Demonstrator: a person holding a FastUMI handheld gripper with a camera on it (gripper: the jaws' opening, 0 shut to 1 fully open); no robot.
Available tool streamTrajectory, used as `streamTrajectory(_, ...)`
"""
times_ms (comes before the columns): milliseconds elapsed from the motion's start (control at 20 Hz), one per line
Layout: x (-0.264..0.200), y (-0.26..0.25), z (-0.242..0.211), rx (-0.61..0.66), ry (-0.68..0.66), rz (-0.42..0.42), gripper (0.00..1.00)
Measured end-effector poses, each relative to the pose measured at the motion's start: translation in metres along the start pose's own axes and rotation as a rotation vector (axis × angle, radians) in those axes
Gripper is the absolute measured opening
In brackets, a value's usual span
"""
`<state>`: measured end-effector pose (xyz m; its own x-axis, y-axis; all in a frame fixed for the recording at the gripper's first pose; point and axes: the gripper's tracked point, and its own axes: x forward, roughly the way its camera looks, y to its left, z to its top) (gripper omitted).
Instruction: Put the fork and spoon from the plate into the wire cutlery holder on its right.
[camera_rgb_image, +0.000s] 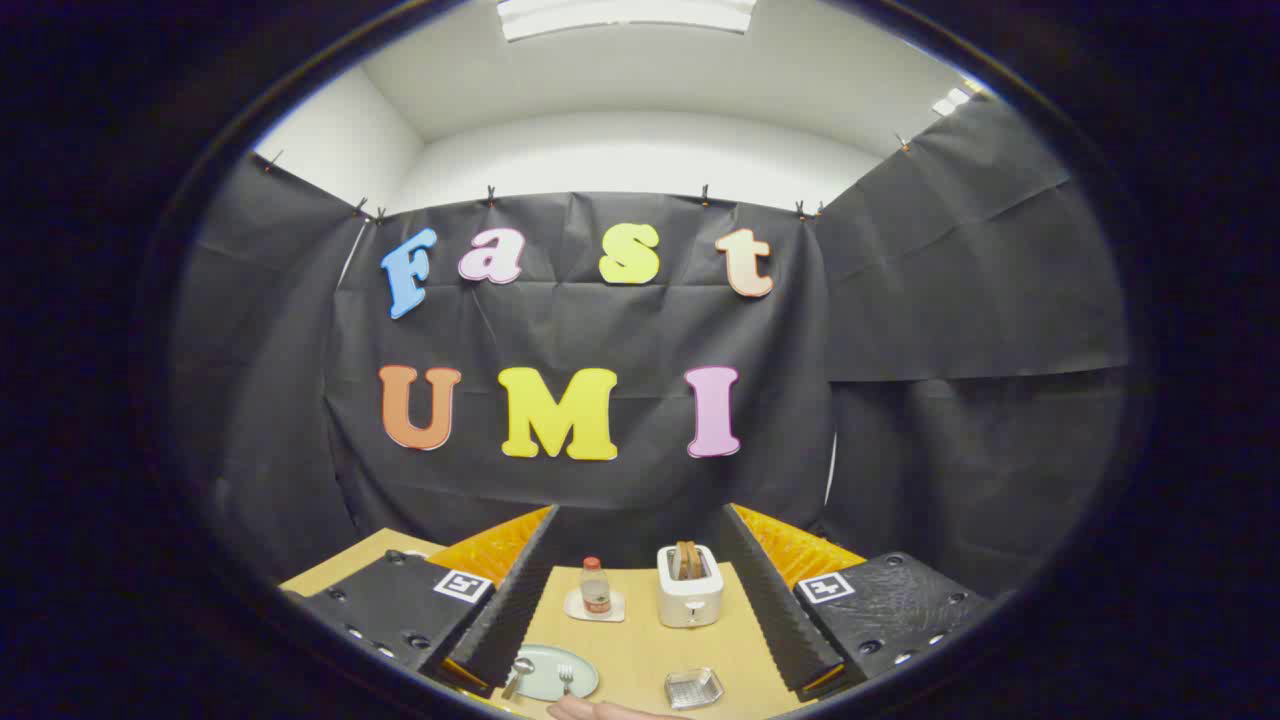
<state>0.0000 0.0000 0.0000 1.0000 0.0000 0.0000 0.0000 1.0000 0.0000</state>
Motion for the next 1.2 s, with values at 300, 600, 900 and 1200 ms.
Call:
streamTrajectory(300,0.000,0.008,0.002,-0.007,-0.003,0.006,0.95)
streamTrajectory(600,0.001,0.012,-0.002,-0.029,0.003,0.022,0.95)
streamTrajectory(900,0.009,0.027,-0.050,-0.034,0.023,0.038,0.95)
streamTrajectory(1200,0.015,0.066,-0.180,-0.116,0.246,0.090,0.95)
